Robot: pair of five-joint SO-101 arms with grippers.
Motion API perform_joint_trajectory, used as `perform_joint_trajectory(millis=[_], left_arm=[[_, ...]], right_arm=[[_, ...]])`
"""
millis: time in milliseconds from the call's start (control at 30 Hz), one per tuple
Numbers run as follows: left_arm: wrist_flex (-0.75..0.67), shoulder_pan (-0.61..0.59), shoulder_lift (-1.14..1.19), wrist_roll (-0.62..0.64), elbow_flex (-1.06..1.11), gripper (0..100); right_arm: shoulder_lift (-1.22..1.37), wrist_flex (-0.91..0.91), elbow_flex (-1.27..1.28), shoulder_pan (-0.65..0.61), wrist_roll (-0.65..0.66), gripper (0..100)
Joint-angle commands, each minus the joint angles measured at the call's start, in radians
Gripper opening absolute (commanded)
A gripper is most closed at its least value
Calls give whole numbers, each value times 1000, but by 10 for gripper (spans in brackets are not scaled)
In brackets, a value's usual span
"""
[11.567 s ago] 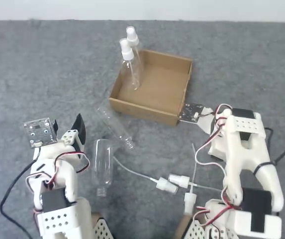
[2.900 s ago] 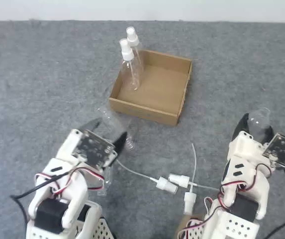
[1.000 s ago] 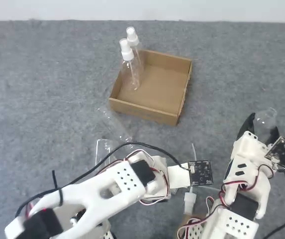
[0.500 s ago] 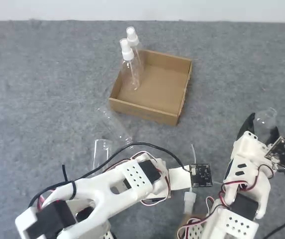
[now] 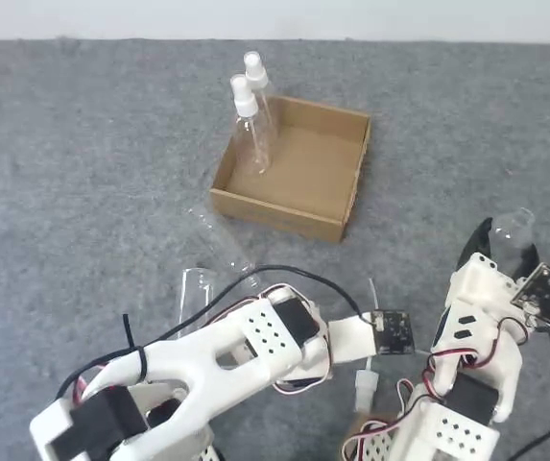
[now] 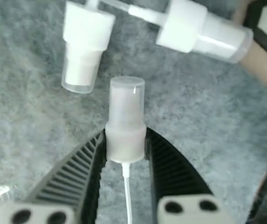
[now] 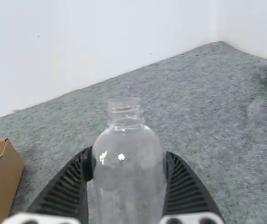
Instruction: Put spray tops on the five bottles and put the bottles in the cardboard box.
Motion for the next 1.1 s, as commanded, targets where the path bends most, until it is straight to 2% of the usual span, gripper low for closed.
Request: perform_joint_trajectory(millis=[0,233,400,667,833,1067], left_arm=[[20,-5,-8,74,-76,40],[49,-31,-155,80,-53,40],[21,-120,-370,83,16,43],[-26,-141,-620,187,107,44],[-23,-143,-712,239,108,40],[-26,-144,-795,242,110,39]], right_arm=[[-21,-24,-15,8,-8,17],[-21,-24,-15,8,-11,17],[-21,-24,-15,8,-11,17],[-21,-21,-15,5,-12,17],[-21,-15,-15,-76,-11,17],[-21,-13,-14,-150,-6,17]])
